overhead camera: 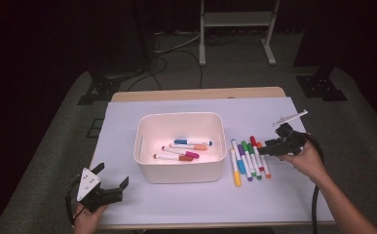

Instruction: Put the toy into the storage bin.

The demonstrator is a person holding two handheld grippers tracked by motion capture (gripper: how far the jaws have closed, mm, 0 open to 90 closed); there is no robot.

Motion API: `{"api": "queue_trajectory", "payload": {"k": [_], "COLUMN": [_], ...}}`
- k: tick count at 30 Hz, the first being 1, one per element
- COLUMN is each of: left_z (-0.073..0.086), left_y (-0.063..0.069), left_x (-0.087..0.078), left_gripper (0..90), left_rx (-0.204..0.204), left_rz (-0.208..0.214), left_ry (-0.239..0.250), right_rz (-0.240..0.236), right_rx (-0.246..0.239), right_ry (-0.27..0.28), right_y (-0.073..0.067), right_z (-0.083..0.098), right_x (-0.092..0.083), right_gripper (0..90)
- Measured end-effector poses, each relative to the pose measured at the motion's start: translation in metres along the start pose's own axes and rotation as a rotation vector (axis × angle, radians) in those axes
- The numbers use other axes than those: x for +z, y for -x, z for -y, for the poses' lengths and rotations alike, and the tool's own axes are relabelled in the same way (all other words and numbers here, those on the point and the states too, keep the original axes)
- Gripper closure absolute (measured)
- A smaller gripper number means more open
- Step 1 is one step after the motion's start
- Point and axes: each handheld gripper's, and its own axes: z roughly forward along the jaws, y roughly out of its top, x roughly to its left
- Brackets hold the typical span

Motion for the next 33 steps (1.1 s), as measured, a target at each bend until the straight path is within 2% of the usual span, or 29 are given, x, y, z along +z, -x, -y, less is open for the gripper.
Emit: {"api": "queue_trajectory", "payload": {"k": [3,10,25,33], "left_z": [0.0,0.0,0.0,0.0], "left_y": [0.0,0.0,0.0,0.0], "left_x": [0.0,0.0,0.0,-0.001], "left_gripper": [0.0,0.0,0.0,0.0], "left_rx": [0.001,0.0,0.001,0.001], "left_rz": [0.0,0.001,0.001,0.002], "left_ry": [0.002,0.004,0.005,0.005], "right_rz": [0.007,0.06,0.138,0.22], "right_rx": [0.002,-0.006,-0.014,-0.021], "right_ry": [-0.014,-0.053,-0.106,-0.131], "right_y": [0.0,0.002,0.006,0.008], "right_z": [0.004,0.01,0.019,0.024], "right_x": [0.007,0.021,0.034,0.034], "right_gripper": [46.2,49.5,55.3,62.1]}}
